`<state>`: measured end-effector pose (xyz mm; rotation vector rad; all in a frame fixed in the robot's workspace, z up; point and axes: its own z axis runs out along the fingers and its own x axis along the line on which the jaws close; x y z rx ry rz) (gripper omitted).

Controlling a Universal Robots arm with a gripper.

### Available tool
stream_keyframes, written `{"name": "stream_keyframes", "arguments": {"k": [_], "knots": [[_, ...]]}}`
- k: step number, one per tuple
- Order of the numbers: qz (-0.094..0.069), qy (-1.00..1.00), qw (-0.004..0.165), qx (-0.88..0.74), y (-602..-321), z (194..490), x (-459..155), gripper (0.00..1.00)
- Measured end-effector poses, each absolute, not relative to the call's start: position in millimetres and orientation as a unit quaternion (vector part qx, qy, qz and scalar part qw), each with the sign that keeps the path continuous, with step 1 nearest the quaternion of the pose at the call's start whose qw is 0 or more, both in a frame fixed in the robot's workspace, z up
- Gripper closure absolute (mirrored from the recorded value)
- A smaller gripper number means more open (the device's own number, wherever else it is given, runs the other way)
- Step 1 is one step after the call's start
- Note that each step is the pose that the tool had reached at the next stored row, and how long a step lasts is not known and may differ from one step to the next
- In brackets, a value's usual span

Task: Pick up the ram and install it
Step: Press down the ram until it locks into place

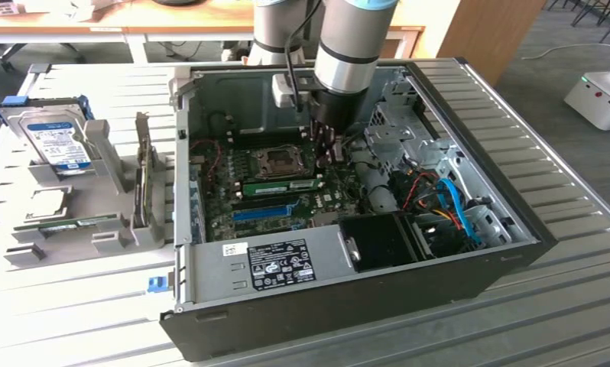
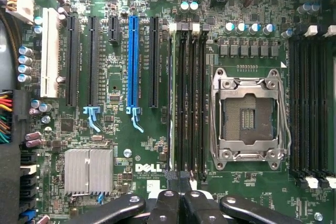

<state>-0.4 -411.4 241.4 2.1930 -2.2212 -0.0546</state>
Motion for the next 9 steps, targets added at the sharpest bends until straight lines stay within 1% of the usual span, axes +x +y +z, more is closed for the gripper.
{"name": "stream_keyframes", "arguments": {"k": [9], "knots": [[-0.017,-0.711,0.010,0.702,-411.4,241.4,-10.3,0.89]]}}
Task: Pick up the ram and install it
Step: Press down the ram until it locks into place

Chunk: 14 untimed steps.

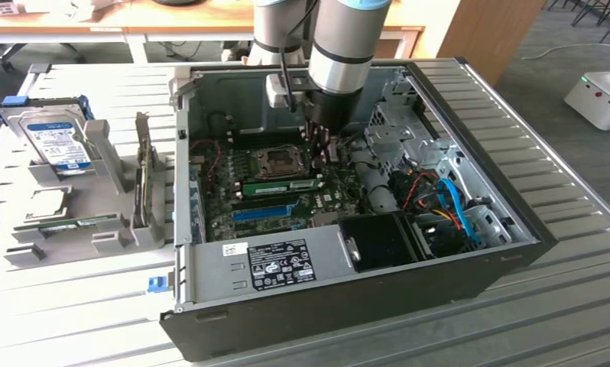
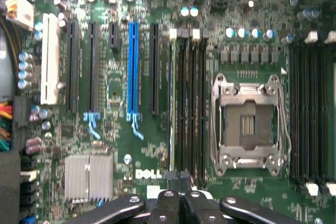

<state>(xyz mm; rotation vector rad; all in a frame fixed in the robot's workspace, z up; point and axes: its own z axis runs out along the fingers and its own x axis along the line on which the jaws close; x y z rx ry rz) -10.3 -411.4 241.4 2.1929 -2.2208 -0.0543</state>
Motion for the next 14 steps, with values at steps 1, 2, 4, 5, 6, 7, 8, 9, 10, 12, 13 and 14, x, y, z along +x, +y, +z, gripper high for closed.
{"name": "stream_keyframes", "arguments": {"k": [1,2,4,5,6,7,8,9,10,12,13,14], "knots": [[-0.017,-0.712,0.010,0.702,-411,241,-13,0.89],[-0.017,-0.712,0.010,0.702,-411,241,-17,0.89],[-0.018,-0.711,0.010,0.702,-411,241,-23,0.89],[-0.018,-0.711,0.010,0.702,-411,241,-25,0.89],[-0.018,-0.712,0.010,0.702,-411,241,-28,0.89],[-0.018,-0.711,0.010,0.702,-411,241,-31,0.89],[-0.018,-0.711,0.010,0.702,-411,241,-33,0.89],[-0.018,-0.711,0.010,0.702,-411,241,-35,0.89],[-0.018,-0.711,0.010,0.702,-411,241,-38,0.89],[-0.018,-0.712,0.011,0.702,-411,241,-43,0.89],[-0.018,-0.711,0.011,0.702,-411,241,-45,0.89],[-0.018,-0.711,0.011,0.702,-411,241,-48,0.89]]}}
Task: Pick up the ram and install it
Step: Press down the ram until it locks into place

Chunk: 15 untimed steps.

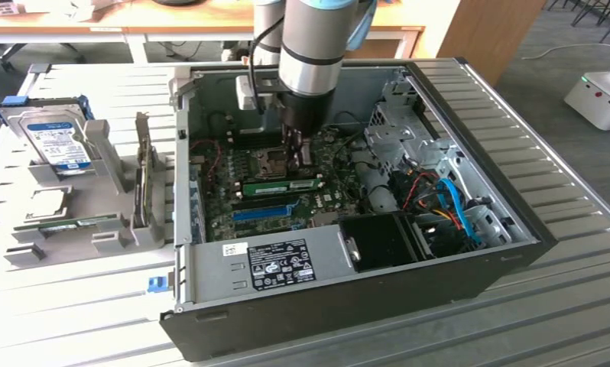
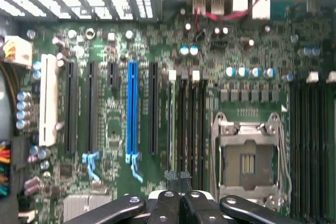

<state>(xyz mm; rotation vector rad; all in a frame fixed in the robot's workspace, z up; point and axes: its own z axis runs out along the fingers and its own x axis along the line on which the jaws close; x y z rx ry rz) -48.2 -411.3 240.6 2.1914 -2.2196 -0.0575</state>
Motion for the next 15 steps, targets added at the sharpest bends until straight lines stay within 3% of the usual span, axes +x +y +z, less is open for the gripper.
{"name": "stream_keyframes", "arguments": {"k": [15], "knots": [[-0.021,-0.711,0.013,0.702,-411,240,-81,0.89]]}}
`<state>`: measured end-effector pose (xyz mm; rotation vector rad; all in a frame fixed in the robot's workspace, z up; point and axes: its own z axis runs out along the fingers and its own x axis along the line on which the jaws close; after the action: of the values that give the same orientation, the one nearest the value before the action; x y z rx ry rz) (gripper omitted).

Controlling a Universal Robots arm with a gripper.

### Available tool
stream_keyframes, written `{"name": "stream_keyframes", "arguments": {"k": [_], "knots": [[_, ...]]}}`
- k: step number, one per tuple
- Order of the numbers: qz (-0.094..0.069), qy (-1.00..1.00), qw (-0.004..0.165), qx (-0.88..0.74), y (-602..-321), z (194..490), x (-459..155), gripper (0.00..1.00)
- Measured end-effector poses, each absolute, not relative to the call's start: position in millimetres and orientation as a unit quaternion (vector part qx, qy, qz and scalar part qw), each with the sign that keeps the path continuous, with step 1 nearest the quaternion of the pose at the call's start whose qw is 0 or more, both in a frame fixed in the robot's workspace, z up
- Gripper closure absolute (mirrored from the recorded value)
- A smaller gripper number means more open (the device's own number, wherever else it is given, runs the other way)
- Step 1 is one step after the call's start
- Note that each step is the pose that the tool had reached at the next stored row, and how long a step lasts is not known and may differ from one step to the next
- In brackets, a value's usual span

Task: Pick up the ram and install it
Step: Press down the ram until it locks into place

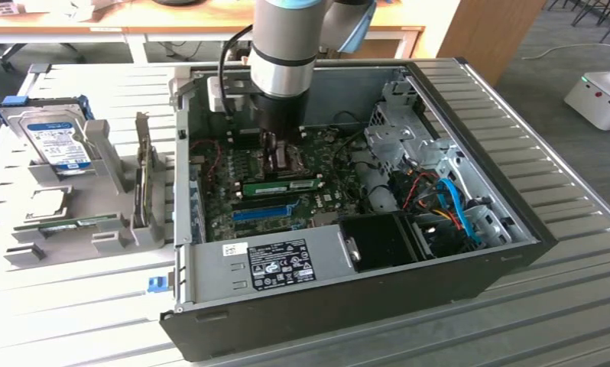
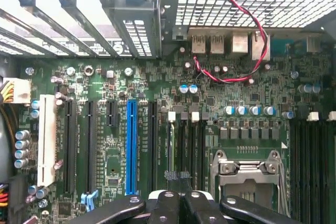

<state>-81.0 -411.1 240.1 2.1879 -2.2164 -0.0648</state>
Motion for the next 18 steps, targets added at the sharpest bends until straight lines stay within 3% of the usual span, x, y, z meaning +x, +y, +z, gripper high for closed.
{"name": "stream_keyframes", "arguments": {"k": [18], "knots": [[-0.021,-0.711,0.013,0.702,-411.5,232.3,-81.1,0.89]]}}
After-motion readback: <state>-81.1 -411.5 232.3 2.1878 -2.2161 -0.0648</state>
